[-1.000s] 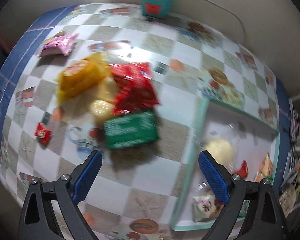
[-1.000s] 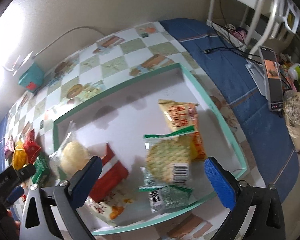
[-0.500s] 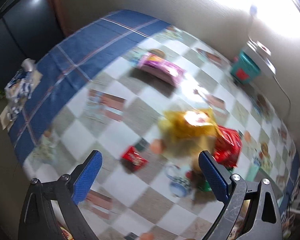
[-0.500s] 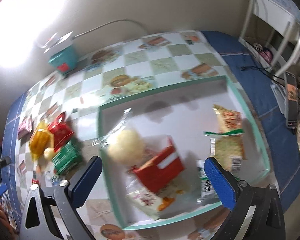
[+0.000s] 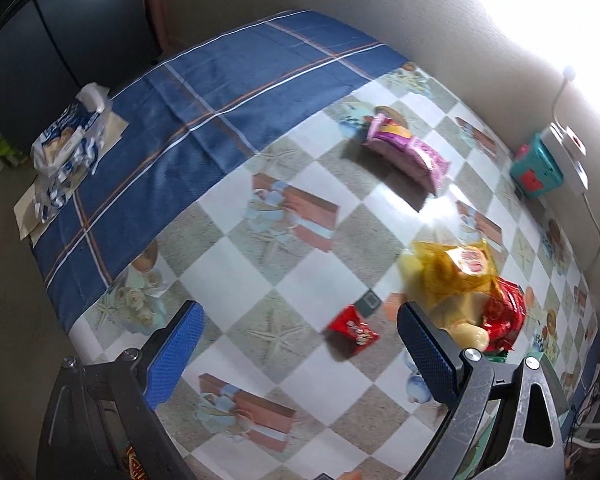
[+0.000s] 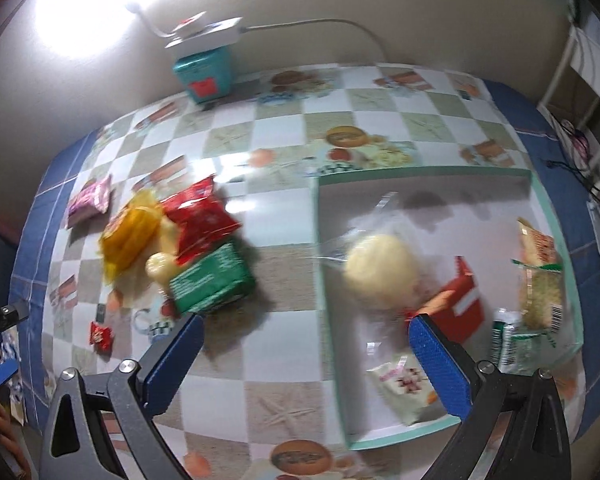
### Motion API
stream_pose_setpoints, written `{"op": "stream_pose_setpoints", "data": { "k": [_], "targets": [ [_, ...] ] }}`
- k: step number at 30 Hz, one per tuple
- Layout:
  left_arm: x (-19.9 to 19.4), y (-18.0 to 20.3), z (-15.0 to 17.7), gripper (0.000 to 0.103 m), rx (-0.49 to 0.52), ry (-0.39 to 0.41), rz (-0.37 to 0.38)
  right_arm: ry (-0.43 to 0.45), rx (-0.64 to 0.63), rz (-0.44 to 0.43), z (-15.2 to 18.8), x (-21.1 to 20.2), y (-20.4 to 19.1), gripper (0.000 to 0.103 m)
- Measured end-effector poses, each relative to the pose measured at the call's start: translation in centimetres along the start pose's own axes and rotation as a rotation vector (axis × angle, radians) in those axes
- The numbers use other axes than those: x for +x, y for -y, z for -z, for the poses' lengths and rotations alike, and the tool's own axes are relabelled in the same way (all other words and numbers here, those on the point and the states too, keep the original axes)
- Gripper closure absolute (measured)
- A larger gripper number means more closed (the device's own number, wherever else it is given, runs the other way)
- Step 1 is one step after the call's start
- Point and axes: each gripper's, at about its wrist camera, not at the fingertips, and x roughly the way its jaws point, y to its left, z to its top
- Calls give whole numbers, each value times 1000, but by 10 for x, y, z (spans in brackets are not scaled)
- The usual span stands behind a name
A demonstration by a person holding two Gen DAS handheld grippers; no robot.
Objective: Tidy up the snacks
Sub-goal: 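Move both open tools back toward the snack pile, then grasp the small red candy packet with the left tool while the right tool grasps the green biscuit pack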
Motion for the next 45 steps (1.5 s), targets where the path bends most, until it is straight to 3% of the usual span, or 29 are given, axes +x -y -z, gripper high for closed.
{"op": "stream_pose_setpoints", "data": {
  "k": [6,14,20,26,28,39,43,45],
  "targets": [
    [16,-11,-1,6,-39,-48,9,-2,-64,-40,3,8,-26,0],
    [55,17,13,6,29,-159,52,-28,-113,-50,5,30,-38,0],
    [74,29,17,7,60,-198,63,-31,-151,-56,0,41,-45,0],
    [86,38,19,17,55,-218,64,-51,-167,-58,-3,58,-49,0],
    [89,40,20,28,53,-219,62,-51,-171,-58,-4,62,-51,0],
    [97,49,26,59,63,-216,58,-36,-211,-74,-7,73,-65,4],
    [97,47,24,61,66,-213,60,-38,-226,-78,-6,79,-70,8],
    [96,48,25,64,66,-212,69,-42,-227,-76,-5,83,-71,14]
  ]
}}
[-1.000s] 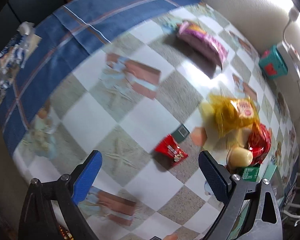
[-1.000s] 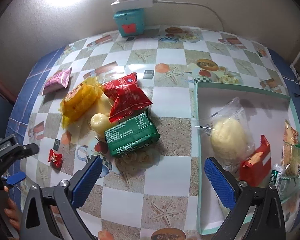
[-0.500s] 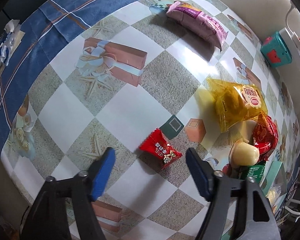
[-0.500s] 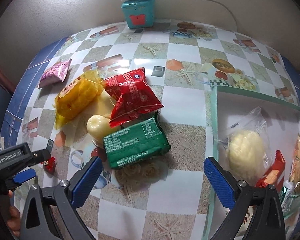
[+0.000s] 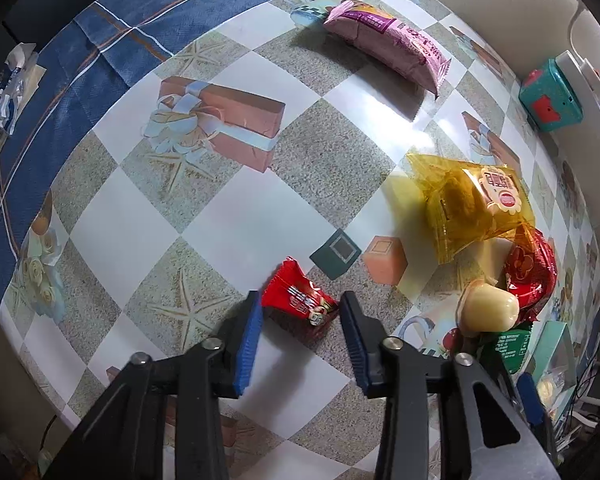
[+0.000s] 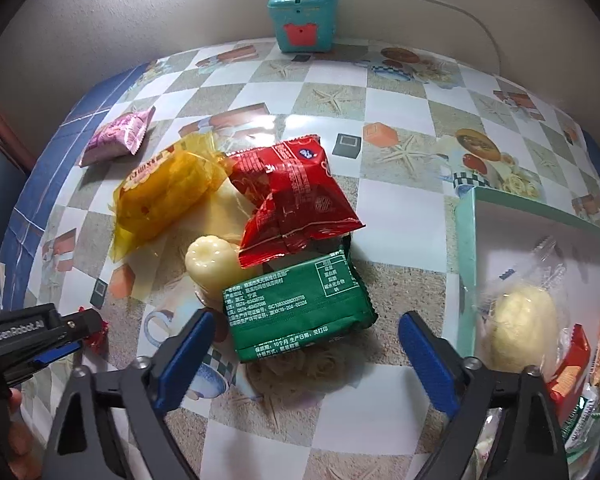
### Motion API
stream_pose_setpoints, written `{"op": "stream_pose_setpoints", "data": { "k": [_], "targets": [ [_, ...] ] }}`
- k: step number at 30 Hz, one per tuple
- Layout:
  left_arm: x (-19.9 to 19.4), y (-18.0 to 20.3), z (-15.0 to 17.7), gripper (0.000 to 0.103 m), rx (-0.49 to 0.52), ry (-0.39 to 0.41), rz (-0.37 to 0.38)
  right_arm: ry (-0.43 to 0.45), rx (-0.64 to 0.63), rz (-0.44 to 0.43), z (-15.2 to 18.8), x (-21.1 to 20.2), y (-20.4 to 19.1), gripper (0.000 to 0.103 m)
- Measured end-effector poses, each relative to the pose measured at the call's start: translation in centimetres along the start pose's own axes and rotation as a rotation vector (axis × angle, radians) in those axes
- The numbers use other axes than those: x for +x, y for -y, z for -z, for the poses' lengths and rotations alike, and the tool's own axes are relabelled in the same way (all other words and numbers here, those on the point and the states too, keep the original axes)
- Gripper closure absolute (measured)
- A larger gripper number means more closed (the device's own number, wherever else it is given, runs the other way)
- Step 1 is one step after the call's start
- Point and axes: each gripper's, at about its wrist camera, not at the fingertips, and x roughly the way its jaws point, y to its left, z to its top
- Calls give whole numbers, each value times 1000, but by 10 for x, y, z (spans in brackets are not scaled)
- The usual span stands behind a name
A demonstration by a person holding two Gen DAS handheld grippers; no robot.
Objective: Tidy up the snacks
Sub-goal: 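Grasp the small red candy packet with the left tool while the right tool grasps the green biscuit pack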
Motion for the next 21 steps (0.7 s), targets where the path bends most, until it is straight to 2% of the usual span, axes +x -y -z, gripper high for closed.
{"op": "stream_pose_setpoints", "data": {
  "k": [3,4,7,12,21],
  "targets": [
    [0,2,-1,64,6,3,-2,1,6,-1,1,4,1,18],
    [0,3,-1,64,8,3,-3,3,4,-3,2,4,0,23],
    [-1,4,-1,65,8,4,2,13,-3,-8,2,4,-1,25],
    [-8,0,-1,65,8,10,8,16,2,-18,3,3,1,27],
    [-39,-2,-8,66,14,80,43,36,21,-43,-1,-12,9,28]
  ]
}}
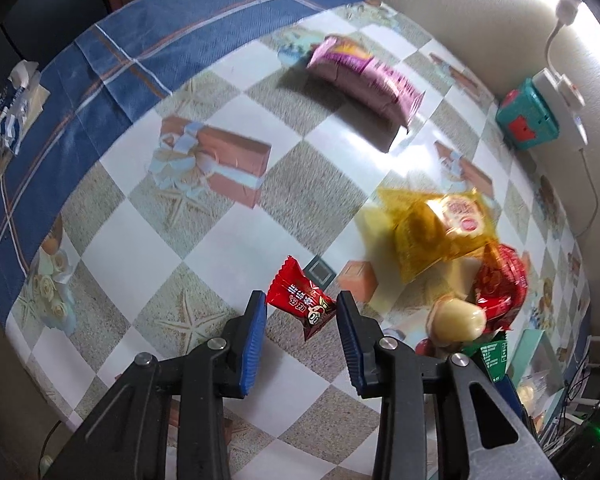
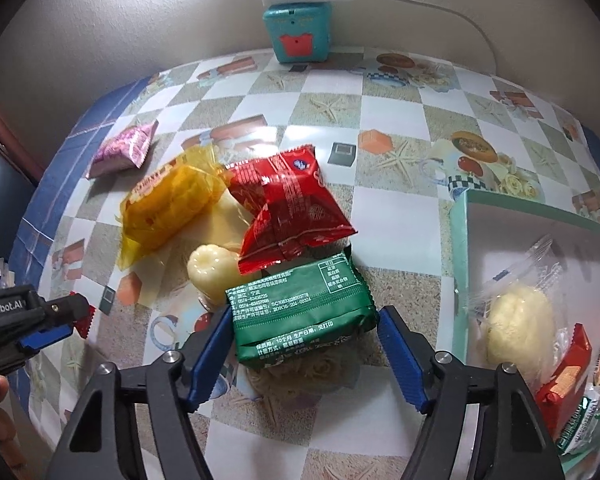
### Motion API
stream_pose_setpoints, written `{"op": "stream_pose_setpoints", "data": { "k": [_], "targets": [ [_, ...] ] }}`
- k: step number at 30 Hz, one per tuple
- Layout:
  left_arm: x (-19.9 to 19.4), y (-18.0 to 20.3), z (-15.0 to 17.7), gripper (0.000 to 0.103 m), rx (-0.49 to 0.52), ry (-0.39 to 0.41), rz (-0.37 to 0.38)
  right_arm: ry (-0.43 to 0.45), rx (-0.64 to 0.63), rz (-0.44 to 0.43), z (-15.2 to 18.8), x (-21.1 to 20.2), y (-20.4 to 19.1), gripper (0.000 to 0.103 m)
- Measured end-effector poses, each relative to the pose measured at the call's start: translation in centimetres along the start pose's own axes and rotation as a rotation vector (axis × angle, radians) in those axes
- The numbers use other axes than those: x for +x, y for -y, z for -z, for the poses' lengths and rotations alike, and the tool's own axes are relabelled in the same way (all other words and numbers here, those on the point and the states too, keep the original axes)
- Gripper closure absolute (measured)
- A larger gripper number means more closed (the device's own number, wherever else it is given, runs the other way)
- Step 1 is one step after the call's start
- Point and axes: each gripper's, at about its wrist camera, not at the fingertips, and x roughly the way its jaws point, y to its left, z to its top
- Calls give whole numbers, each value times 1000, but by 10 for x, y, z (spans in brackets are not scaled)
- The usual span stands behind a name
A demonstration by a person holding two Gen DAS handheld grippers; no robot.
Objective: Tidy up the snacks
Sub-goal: 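Grasp the small red candy packet with the left tool while the right tool grasps the green biscuit pack, then lift both snacks and carry them over the white tray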
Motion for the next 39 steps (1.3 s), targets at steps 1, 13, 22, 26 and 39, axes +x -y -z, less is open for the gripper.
{"op": "stream_pose_setpoints", "data": {
  "k": [1,13,22,26,39],
  "targets": [
    [-4,0,-1,66,0,8,4,5,1,-3,-1,-2,1,28],
    [-61,11,-4,66,23,127,72,130,51,-34,-20,-58,15,29],
    [-97,40,1,66,81,218,120,237,106,-3,-29,-108,41,29],
    [-106,54,5,66,109,236,136,257,146,32,-30,-122,60,28],
    [-127,107,31,66,224,285,167,271,332,122,-21,-156,143,28]
  ]
}}
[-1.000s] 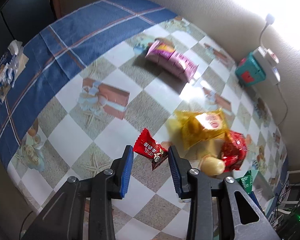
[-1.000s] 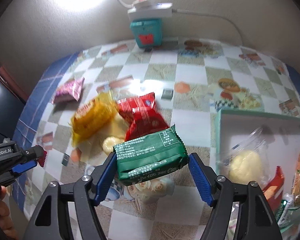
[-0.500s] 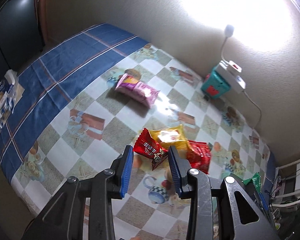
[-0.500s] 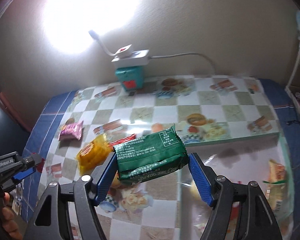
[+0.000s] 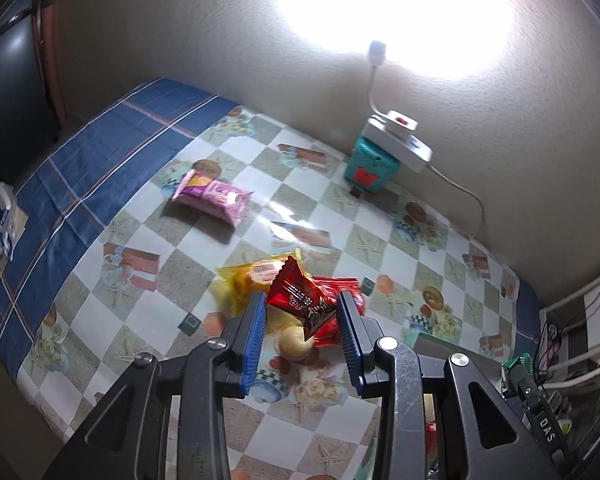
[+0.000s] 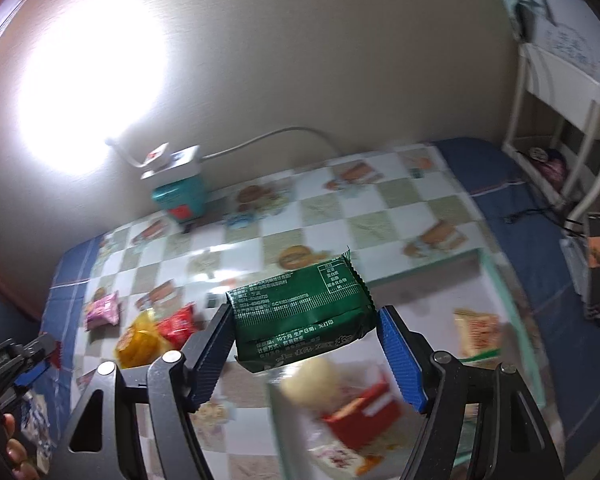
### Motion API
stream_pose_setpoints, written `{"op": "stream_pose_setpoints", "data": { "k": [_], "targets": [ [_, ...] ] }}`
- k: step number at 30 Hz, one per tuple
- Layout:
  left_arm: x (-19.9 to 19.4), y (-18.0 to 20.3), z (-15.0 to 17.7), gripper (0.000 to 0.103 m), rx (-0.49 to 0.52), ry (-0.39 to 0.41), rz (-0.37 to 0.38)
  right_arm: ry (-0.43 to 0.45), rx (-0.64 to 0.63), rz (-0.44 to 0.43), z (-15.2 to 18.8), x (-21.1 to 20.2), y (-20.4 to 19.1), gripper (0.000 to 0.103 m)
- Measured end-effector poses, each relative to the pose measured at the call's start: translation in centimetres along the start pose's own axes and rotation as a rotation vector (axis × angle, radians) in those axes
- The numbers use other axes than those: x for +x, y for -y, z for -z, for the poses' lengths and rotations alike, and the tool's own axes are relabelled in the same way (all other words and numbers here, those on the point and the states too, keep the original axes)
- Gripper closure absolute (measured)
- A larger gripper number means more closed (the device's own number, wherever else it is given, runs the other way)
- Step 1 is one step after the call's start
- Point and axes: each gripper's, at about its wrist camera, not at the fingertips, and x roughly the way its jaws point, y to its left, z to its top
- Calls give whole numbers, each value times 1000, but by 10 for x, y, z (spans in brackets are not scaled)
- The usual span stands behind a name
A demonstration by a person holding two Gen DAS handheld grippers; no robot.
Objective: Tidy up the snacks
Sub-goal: 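Lift both snacks and carry them over the white tray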
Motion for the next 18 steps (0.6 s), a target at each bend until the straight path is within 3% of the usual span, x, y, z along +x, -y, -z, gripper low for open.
{"op": "stream_pose_setpoints", "data": {
  "k": [6,18],
  "targets": [
    [2,49,17,66,104,-12,29,11,50,74,-7,-5,33,29],
    [15,146,59,66,319,-40,85,-3,102,93,-10,-1,67,28]
  ]
}}
